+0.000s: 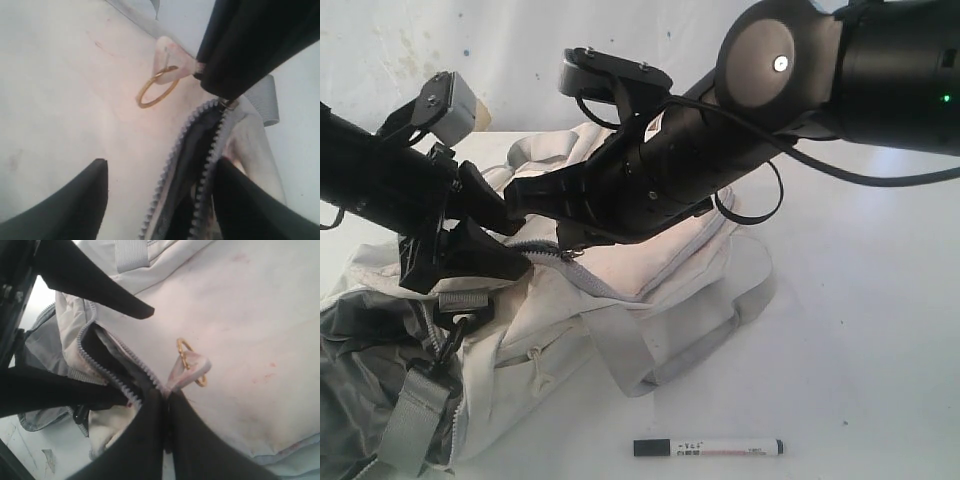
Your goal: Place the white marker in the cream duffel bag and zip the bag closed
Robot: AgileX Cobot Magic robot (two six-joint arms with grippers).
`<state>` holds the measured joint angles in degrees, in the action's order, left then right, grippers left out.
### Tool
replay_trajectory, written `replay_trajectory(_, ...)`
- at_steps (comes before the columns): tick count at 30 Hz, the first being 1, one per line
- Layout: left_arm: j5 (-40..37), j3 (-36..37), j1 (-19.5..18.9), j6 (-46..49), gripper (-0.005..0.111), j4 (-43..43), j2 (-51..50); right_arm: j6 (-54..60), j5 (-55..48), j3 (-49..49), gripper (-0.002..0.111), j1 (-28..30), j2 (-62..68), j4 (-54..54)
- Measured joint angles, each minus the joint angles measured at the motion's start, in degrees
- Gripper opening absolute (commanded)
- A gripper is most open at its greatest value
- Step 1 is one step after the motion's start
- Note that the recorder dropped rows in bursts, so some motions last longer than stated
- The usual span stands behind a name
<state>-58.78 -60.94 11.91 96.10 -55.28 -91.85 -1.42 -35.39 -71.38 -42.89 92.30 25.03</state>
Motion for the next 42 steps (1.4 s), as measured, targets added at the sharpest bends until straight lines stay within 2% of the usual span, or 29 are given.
replay_trajectory(12, -1.26, 0.0, 0.0, 0.0, 0.064, -2.64, -0.11, -0.1, 0.14, 0.0, 0.0, 0.0, 0.0, 0.29)
replay_trajectory(15, -1.83, 0.0, 0.0, 0.0, 0.06, -3.14, -0.65, -0.1, 0.25, 0.0, 0.0, 0.0, 0.0, 0.29)
replay_trajectory(18, -3.14, 0.0, 0.0, 0.0, 0.047, -4.09, -2.1, -0.1, 0.25, 0.0, 0.0, 0.0, 0.0, 0.44)
replay_trajectory(23, -4.97, 0.0, 0.0, 0.0, 0.002, -4.85, -3.48, -0.1, 0.36, 0.0, 0.0, 0.0, 0.0, 0.44)
replay_trajectory(30, -7.65, 0.0, 0.1, -1.05, 0.0, -4.36, -3.61, -0.73, -0.64, 0.0, 0.0, 0.0, 0.0, 0.33)
replay_trajectory(35, -8.12, 0.0, -0.03, -5.59, 0.0, -4.02, -3.61, -6.97, -1.04, 0.0, 0.0, 0.0, 0.0, -4.39)
replay_trajectory(42, -9.04, 0.0, -3.62, -13.19, 0.0, -4.84, -1.55, -13.72, -2.44, 0.0, 0.0, 0.32, 0.0, -10.51)
